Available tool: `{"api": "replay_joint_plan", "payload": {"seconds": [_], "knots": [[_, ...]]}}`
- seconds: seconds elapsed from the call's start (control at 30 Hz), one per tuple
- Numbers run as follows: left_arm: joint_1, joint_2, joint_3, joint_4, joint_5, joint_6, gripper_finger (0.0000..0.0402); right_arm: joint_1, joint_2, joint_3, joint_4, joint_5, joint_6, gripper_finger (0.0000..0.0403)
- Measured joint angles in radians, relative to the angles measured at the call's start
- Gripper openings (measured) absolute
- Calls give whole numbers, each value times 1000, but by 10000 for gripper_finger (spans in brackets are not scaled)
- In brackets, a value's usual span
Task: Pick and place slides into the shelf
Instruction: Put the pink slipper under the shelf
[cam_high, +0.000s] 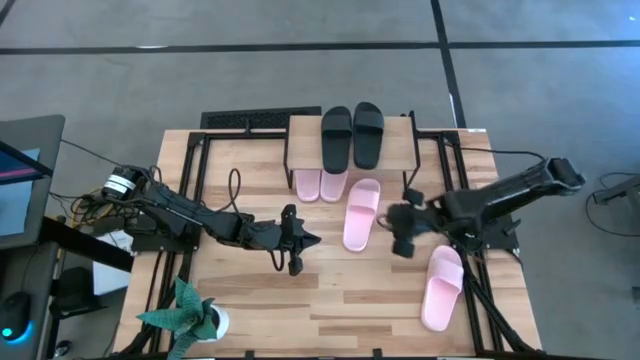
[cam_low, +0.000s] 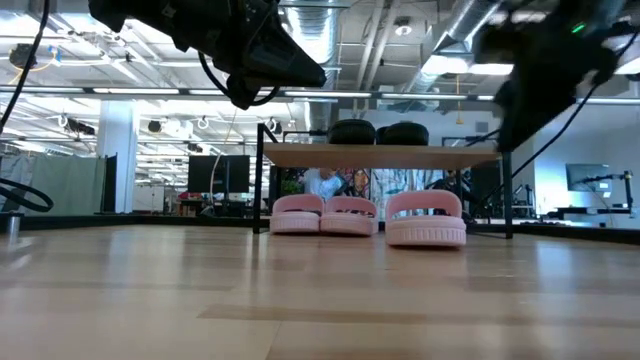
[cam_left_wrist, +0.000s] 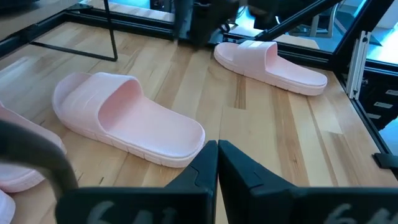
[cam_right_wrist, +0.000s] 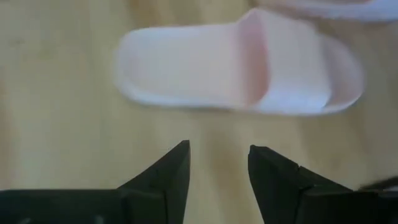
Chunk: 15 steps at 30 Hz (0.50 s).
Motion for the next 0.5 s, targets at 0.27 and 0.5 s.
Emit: {"api": "replay_joint_plan", "payload": {"seconds": [0.27,0.5], "knots": [[0,0,0,0,0,24,0,402,-82,2,-168,-4,473,130],[0,0,0,0,9,25,0,656,16,56,-252,-4,777,105]]}}
